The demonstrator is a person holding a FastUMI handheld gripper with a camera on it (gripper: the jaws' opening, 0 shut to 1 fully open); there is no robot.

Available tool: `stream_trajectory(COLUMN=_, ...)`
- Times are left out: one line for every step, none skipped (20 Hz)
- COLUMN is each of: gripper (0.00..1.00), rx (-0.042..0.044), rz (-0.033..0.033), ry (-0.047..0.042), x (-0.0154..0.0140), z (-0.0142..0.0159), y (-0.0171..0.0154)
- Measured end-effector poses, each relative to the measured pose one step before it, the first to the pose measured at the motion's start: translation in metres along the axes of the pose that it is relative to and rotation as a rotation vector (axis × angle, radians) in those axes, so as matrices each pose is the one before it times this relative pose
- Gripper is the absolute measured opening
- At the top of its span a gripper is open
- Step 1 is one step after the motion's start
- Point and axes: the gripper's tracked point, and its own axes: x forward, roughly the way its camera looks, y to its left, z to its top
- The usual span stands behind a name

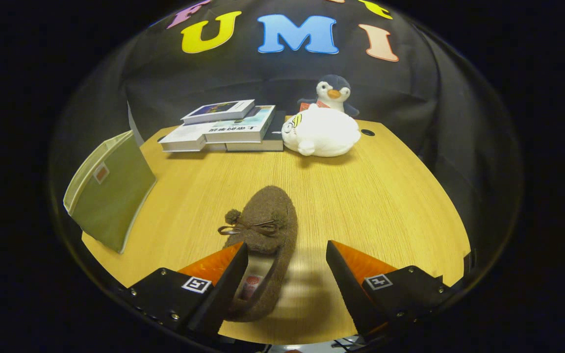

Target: Open the storage box then place both shoes into the box .Put the left shoe in first, then the right shoe, with the right side of both shoes facing outward in a uniform manner.

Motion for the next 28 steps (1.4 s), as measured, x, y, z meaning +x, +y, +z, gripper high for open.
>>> stream_trajectory(gripper=0.98, rx=-0.00955, rz=0.00629, ry=0.01355, x=0.00331, z=-0.00488, y=0.00149)
stream_trajectory(gripper=0.98, rx=-0.0043, rz=-0.00366, ry=0.01391, x=0.00389, z=-0.00401, y=-0.00065)
stream_trajectory(gripper=0.98, rx=-0.00206, rz=-0.00307, ry=0.01854, x=0.00512, z=-0.00523, y=-0.00105)
stream_trajectory(gripper=0.98, rx=0.00441, rz=-0.00049, ry=0.01736, x=0.00334, z=-0.00383, y=-0.00053)
stream_trajectory(gripper=0.96, rx=0.01057, rz=0.00514, ry=0.01274, x=0.0057, z=-0.00164, y=0.00128)
stream_trajectory(gripper=0.95, rx=0.01426, rz=0.01102, ry=0.00802, x=0.00365, z=-0.00032, y=0.00234)
stream_trajectory(gripper=0.89, rx=0.01991, rz=0.014, ry=0.00997, x=0.00284, z=-0.00087, y=0.00211)
stream_trajectory(gripper=0.84, rx=0.01904, rz=0.01083, ry=0.00772, x=0.00154, z=0.00056, y=0.00229)
stream_trajectory(gripper=0.78, rx=0.01856, rz=0.0071, ry=0.00633, x=0.00052, z=0.00005, y=0.00145)
stream_trajectory(gripper=0.76, rx=0.01495, rz=0.01109, ry=0.00976, x=0.00278, z=0.00037, y=0.00187)
stream_trajectory(gripper=0.74, rx=0.02184, rz=0.00566, ry=-0.00005, x=-0.00079, z=0.00149, y=0.00144)
stream_trajectory(gripper=0.54, rx=0.02821, rz=0.01007, ry=-0.00464, x=0.00238, z=0.0025, y=0.00199)
stream_trajectory(gripper=0.34, rx=0.01815, rz=-0.01048, ry=0.00261, x=0.00019, z=-0.00037, y=-0.00125)
stream_trajectory(gripper=0.3, rx=0.00956, rz=0.00235, ry=0.00972, x=0.00082, z=-0.00084, y=0.00202)
stream_trajectory(gripper=0.3, rx=0.00285, rz=-0.00245, ry=0.00668, x=0.00025, z=-0.00054, y=0.00016)
stream_trajectory(gripper=0.3, rx=-0.00058, rz=-0.00116, ry=0.00566, x=0.00075, z=0.00024, y=0.00043)
stream_trajectory(gripper=0.15, rx=0.02867, rz=-0.06134, ry=-0.0284, x=0.00472, z=0.00439, y=-0.0161)
stream_trajectory(gripper=0.0, rx=0.03825, rz=-0.00592, ry=-0.00644, x=0.00193, z=0.00466, y=-0.00012)
stream_trajectory(gripper=0.0, rx=0.05169, rz=0.02167, ry=0.01044, x=-0.00887, z=-0.00156, y=0.00662)
stream_trajectory(gripper=0.0, rx=0.03697, rz=0.0174, ry=0.01446, x=-0.00037, z=-0.00254, y=0.0034)
stream_trajectory(gripper=0.0, rx=0.0324, rz=0.01369, ry=0.00933, x=-0.0036, z=0.00049, y=0.00198)
stream_trajectory(gripper=0.0, rx=0.02946, rz=0.00362, ry=0.00183, x=-0.00291, z=0.00272, y=0.0017)
stream_trajectory(gripper=0.0, rx=0.0229, rz=-0.00386, ry=-0.00774, x=-0.00349, z=0.00463, y=0.00135)
stream_trajectory(gripper=0.0, rx=0.0116, rz=0.00209, ry=-0.00313, x=-0.00431, z=0.00397, y=0.00411)
stream_trajectory(gripper=0.0, rx=0.01209, rz=0.0099, ry=-0.00118, x=-0.00505, z=0.00312, y=0.00667)
stream_trajectory(gripper=0.0, rx=0.01336, rz=0.01562, ry=-0.00312, x=-0.00538, z=0.00479, y=0.00846)
stream_trajectory(gripper=0.0, rx=0.01273, rz=0.01387, ry=-0.00224, x=-0.00445, z=0.00323, y=0.00798)
stream_trajectory(gripper=0.0, rx=0.01051, rz=0.01005, ry=-0.00234, x=-0.00375, z=0.00446, y=0.00803)
